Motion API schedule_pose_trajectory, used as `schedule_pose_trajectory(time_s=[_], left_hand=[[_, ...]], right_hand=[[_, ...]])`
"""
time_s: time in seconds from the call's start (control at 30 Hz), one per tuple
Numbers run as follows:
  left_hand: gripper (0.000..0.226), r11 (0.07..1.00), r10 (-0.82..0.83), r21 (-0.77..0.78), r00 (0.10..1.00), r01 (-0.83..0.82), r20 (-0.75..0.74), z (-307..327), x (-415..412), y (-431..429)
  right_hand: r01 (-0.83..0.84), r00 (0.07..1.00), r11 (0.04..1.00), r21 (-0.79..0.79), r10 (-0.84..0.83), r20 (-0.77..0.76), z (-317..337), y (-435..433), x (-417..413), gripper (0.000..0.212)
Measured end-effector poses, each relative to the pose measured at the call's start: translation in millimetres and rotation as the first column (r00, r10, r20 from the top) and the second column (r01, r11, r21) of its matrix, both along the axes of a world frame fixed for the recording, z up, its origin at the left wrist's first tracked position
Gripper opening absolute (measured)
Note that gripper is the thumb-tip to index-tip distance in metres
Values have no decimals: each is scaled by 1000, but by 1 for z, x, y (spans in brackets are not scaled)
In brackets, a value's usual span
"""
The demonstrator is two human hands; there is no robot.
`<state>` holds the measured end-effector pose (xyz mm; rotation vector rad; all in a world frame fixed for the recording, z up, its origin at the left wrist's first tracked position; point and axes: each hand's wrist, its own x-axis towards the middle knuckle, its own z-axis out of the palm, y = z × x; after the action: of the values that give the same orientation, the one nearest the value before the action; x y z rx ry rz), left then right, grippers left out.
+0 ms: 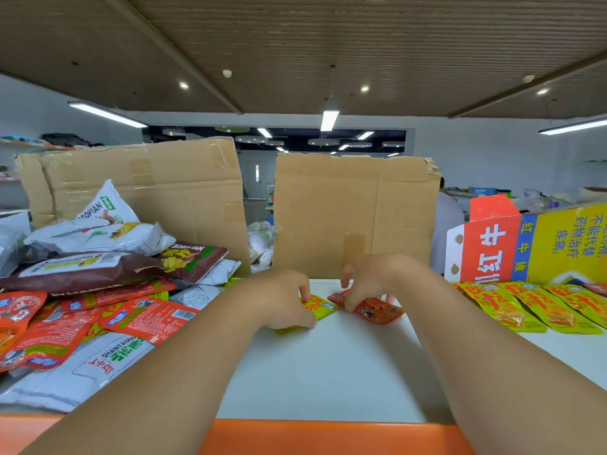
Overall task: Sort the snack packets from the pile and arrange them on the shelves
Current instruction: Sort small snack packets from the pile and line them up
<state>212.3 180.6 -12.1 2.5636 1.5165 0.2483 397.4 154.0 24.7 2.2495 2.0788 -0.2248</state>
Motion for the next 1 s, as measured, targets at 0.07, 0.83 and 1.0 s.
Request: schedule_pose_trajectory(time_s=[0.07,0.83,1.0], left_hand=[[42,1000,5,0,1000,-5,9,-1,-1,2],[35,987,22,142,928,-81,373,34,201,-93],[27,985,65,133,957,-107,284,25,280,-116]], right_hand=[[-5,1000,1000,6,4,9,0,-1,-2,55],[222,938,838,498,-43,-345,60,-125,214,36],[254,929,825,504,-64,-364,56,-146,291,29]])
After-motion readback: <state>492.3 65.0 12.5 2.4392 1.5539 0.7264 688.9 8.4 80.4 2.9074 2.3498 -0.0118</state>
